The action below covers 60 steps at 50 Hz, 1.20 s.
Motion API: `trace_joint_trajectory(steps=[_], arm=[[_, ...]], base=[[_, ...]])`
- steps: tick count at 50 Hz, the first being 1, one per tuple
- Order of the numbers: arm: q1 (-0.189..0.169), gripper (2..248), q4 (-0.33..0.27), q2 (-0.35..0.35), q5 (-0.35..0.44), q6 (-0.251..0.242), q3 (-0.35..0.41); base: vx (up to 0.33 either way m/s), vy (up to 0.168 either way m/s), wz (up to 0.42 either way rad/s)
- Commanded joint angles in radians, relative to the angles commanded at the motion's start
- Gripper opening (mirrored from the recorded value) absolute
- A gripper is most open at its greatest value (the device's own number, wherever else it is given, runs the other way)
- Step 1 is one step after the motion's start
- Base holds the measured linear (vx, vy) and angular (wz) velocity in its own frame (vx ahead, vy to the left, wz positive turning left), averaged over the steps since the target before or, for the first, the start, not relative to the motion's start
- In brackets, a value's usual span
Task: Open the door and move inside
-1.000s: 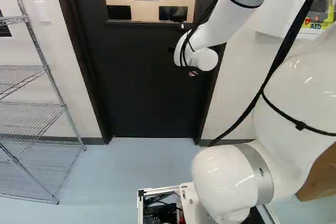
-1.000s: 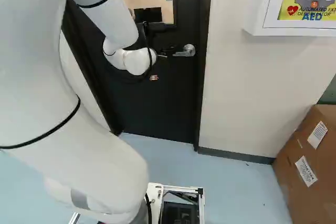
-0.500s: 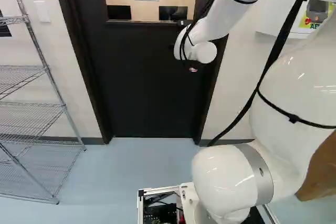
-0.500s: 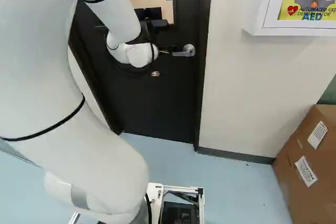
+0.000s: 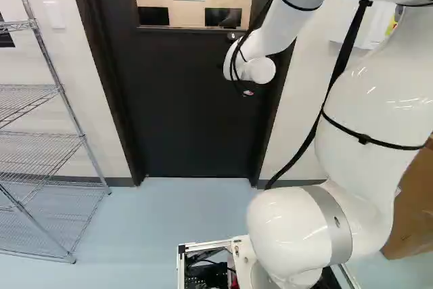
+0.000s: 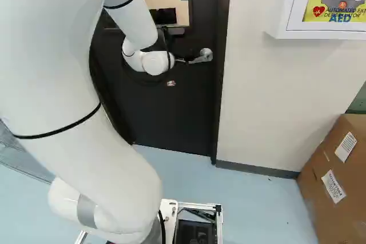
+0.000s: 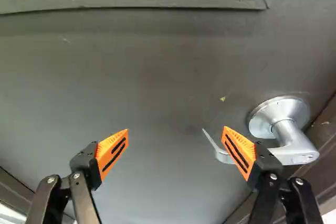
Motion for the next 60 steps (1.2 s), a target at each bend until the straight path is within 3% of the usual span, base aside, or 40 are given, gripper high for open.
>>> trace_joint_trajectory(steps=[39,60], arm=[[-0.01,247,0.0,-0.093,0.0,0.0,-0.01],[-0.039,247,0.0,-0.141,0.0,0.0,-0.013]], base=[[0.0,0.0,0.0],[0.0,0.0,0.0]])
